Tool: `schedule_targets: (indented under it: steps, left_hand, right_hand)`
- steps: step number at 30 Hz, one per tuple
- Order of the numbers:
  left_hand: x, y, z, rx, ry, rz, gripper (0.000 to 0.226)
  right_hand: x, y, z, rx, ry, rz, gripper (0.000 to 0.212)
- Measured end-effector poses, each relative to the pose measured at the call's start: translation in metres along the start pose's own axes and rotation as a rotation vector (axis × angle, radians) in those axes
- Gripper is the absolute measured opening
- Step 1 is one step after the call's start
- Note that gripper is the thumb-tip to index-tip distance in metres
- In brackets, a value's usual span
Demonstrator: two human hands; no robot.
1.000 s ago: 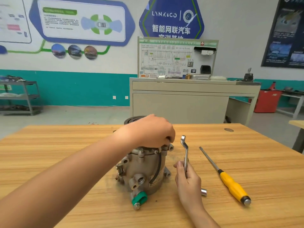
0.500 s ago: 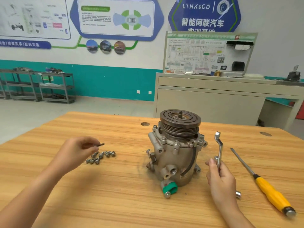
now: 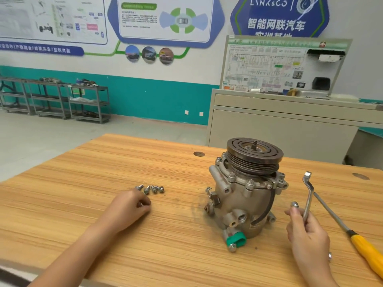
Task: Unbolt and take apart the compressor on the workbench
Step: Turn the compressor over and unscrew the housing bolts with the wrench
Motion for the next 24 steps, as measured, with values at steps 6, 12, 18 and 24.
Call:
schedule_targets:
  steps: [6,12,18,24]
  left_hand:
    - [0.013,0.004,-0.008,0.088,-0.078,-0.011,0.012]
    - [0.008,-0.022,0.0,-0.028,-0.163,-0.12,0.021]
    - [0.029,-0.111,-0.027,-0.627,0.17,-0.179,0.096]
    - [0.037,-0.155,-0.061,-0.818,0.356,-0.18,0.096]
  right_hand:
    - [-0.003,0.008,-0.003,-0.015,0.023,0.041,0.023]
    - [-0.01,0.026,-0.01,-0.031,0.076,0.147,0.019]
    - [-0.011,0.026,-0.004,-0.058,0.005,0.144,0.013]
    - [-0.007,0.022,0.001,-0.039,-0.019,0.096,0.006]
Point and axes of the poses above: each hand's wrist, its own x-axis towards the middle knuckle, its own z-axis out of the back of the hand, y = z × x, the point moved 10 cm from there along x, towards the middle knuckle, and after that the axes turned 6 degrees about -x, right-handed, at the moved point
